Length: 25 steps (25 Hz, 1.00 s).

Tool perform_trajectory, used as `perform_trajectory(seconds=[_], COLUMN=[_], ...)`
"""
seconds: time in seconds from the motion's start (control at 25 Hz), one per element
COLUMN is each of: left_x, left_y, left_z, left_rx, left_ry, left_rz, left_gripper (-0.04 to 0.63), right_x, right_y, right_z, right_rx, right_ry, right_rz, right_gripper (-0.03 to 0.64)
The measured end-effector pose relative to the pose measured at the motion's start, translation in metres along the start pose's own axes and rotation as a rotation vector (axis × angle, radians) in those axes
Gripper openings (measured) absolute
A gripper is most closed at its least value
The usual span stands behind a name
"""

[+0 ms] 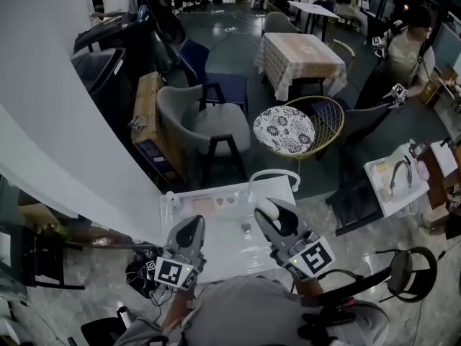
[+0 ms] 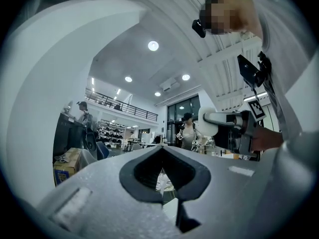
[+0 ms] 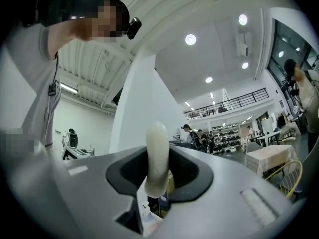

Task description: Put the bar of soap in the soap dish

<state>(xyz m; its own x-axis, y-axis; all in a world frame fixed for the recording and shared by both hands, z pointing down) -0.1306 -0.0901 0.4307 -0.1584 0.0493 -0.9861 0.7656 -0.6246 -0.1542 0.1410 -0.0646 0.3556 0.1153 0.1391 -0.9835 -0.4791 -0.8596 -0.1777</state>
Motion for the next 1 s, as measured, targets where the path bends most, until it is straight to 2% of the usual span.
perform_trajectory(seconds=[0.52, 1.0], left_x=[0.008, 0.003], left_y=[-0.009, -0.022], left_z=[-0.01, -0.011], left_rx=[-0.016, 0.047], left_ry=[-0.009, -0.012], left_rz=[-0.021, -0.018], left_gripper=[-0.001, -0.002], right_x=[-0.012, -0.034], right_y=[0.003, 0.014], right_z=[0.0, 0.004], right_rx=[0.01, 0.052], right_ry=[0.006, -0.048], right_rz=[0.041, 0.142], right_gripper=[0.112, 0.112])
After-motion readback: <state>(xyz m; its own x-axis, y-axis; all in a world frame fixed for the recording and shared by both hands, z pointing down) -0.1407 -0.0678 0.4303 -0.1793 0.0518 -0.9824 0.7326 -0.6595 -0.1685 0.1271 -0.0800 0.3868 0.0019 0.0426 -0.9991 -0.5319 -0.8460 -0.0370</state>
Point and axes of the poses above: the fingertips, and each gripper's own axes: y forward along the fingers, z to its left, x out of its top, the point moved 10 cm from there along -y, backward along the fingers, and after that the axes turned 10 degrees about -x, right-handed, at the moved point
